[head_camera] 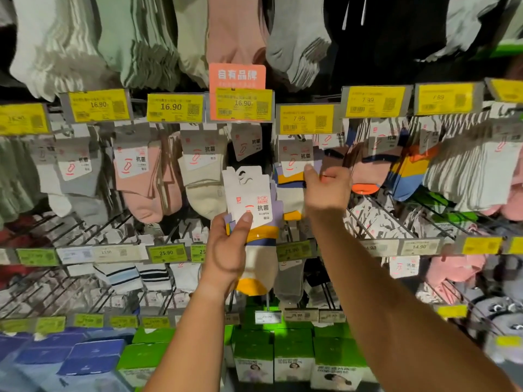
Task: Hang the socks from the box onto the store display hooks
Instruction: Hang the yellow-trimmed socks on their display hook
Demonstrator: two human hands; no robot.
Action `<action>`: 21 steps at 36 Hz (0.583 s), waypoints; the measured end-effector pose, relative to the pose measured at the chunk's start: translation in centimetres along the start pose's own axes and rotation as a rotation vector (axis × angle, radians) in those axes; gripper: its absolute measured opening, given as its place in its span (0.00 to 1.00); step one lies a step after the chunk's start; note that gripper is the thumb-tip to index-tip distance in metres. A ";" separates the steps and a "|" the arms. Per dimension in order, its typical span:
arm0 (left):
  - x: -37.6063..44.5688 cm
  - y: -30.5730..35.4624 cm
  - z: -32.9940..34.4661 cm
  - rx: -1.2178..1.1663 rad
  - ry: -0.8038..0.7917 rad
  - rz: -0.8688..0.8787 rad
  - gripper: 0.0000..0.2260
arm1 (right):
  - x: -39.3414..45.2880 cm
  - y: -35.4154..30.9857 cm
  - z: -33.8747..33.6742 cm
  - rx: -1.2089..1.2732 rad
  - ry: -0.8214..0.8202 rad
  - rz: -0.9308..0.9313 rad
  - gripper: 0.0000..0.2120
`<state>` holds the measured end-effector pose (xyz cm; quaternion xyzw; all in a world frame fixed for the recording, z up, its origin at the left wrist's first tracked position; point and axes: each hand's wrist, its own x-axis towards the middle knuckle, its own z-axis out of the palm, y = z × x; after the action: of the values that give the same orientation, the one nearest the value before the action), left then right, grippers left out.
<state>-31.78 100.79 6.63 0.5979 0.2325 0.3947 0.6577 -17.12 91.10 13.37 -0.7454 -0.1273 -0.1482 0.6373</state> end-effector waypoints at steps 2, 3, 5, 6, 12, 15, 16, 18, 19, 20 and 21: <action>0.1 0.0 0.1 -0.011 -0.020 0.000 0.18 | -3.0 0.1 -0.9 -0.070 0.017 -0.220 0.11; 0.0 0.1 0.3 -0.020 -0.030 -0.003 0.17 | -4.6 0.2 -1.2 -0.039 -0.092 -0.206 0.16; -0.3 0.2 0.8 -0.032 -0.030 -0.012 0.11 | -7.5 0.4 -1.6 0.060 -0.347 -0.062 0.22; -0.6 0.3 1.0 -0.021 -0.023 -0.012 0.09 | -8.5 0.6 -1.6 0.094 -0.416 0.015 0.21; -0.8 0.8 1.8 -0.021 -0.022 0.006 0.30 | -8.9 0.7 -1.4 0.167 -0.411 0.110 0.15; -0.6 1.3 1.8 -0.113 -0.010 -0.050 0.27 | -8.6 0.8 -1.9 0.206 -0.408 0.104 0.14; -0.5 1.3 1.8 -0.105 0.019 -0.064 0.24 | -8.6 0.8 -2.0 0.208 -0.406 0.115 0.14; -0.4 1.0 1.7 -0.100 0.045 -0.087 0.24 | -8.7 0.6 -1.9 0.216 -0.406 0.137 0.13; -0.5 0.9 1.7 -0.102 0.047 -0.087 0.22 | -8.8 0.5 -1.9 0.225 -0.402 0.140 0.14; -0.5 1.0 1.7 -0.087 0.052 -0.072 0.18 | -8.8 0.5 -2.0 0.231 -0.388 0.140 0.16; -0.5 1.1 1.6 -0.063 0.063 -0.052 0.15 | -8.7 0.4 -2.3 0.244 -0.376 0.142 0.17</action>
<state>-31.09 99.42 7.91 0.5578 0.2562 0.4032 0.6787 -25.19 88.74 10.03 -0.6845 -0.2082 0.0549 0.6965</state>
